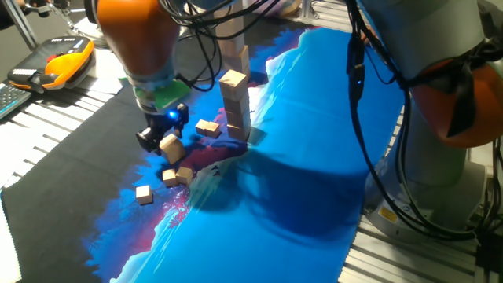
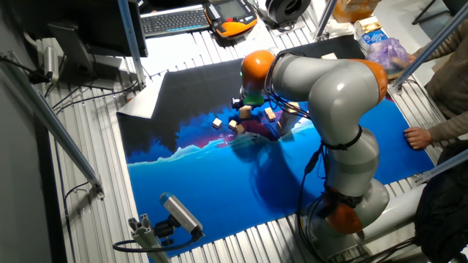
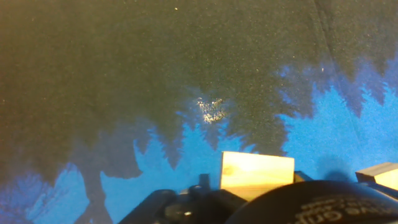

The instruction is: Stack the blocks in a vertical line of five

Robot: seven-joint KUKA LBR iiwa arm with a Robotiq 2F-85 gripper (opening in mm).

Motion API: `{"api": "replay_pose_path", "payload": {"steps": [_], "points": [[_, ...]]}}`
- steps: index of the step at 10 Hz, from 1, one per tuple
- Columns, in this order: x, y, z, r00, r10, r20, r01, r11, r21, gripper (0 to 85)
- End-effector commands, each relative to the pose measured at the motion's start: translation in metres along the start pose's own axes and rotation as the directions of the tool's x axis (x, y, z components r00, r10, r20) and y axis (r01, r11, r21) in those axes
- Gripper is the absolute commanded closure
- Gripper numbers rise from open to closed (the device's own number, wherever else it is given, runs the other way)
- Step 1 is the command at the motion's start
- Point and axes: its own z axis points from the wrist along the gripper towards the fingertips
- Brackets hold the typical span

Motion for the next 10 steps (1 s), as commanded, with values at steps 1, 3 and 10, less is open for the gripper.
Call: {"api": "replay_pose_path", "payload": {"steps": [1,3,10], "points": [[0.0,-0.001,0.002,1.0,-0.006,0.005,0.006,1.0,0.002,34.0],[-0.001,-0.001,-0.002,0.999,-0.035,0.011,0.035,0.999,0.026,51.0],[0.011,-0.024,-0.16,0.979,-0.055,-0.195,0.056,0.998,-0.002,85.0]]}}
